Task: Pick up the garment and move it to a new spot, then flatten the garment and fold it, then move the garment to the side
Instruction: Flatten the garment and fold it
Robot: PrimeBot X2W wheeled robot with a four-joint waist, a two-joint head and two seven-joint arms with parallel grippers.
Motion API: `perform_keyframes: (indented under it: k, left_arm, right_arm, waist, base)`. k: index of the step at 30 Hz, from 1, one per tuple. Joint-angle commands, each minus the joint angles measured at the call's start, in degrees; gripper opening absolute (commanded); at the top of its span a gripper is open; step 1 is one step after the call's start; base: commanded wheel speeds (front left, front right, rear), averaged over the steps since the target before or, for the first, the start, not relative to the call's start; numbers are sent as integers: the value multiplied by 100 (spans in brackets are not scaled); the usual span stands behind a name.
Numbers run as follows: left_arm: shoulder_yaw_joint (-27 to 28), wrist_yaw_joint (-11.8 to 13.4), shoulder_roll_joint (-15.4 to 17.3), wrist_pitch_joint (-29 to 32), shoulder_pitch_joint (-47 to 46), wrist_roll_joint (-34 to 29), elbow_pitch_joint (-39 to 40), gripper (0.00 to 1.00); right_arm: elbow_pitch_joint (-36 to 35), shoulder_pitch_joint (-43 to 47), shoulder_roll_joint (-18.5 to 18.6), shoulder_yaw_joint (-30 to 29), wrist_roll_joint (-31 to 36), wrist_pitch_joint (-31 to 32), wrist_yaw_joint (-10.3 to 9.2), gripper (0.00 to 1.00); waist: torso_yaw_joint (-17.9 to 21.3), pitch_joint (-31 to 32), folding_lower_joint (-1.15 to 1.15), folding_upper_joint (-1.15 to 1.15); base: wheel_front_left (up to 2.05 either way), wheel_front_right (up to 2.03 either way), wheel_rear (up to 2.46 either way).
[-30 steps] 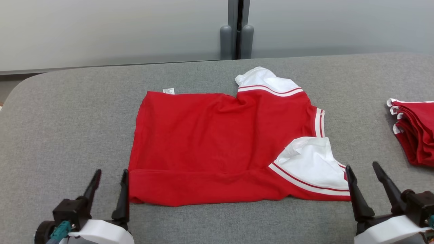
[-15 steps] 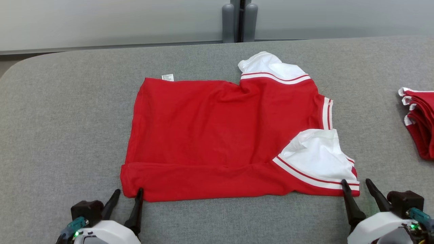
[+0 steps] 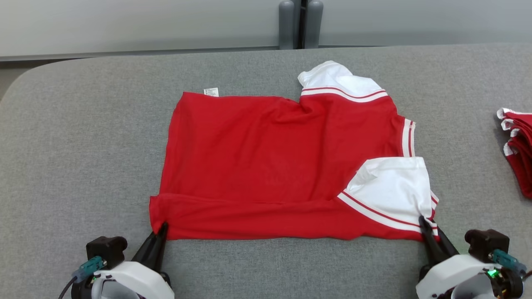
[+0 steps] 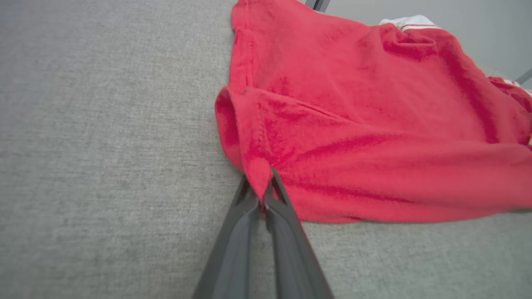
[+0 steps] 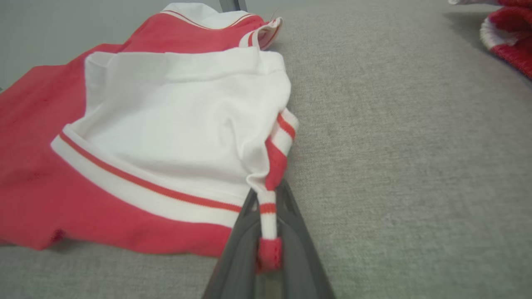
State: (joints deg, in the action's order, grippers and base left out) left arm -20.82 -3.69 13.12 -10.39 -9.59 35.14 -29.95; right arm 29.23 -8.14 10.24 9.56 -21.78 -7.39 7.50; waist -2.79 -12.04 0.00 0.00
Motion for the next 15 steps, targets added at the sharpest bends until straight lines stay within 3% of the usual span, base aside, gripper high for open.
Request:
perform_keyframes:
  k: [1, 7, 15]
  left_arm:
    - [61, 36, 83, -18, 99, 16, 8, 0]
    - [133, 100, 211, 96, 455, 173, 332, 0]
    - [191, 525, 435, 878, 1383, 485, 1240, 0]
  right_arm:
    - [14, 137, 18, 20, -50, -1, -3, 0]
    - [-438, 602, 111, -10, -251, 147, -3, 0]
    - [-1504, 1757, 139, -181, -297, 841, -3, 0]
  waist:
    - [-14, 45, 0, 0]
    - [-93, 285, 0, 0]
    - [-178, 647, 0, 0]
  base:
    - [0, 0, 0]
    - [0, 0, 0]
    - [0, 0, 0]
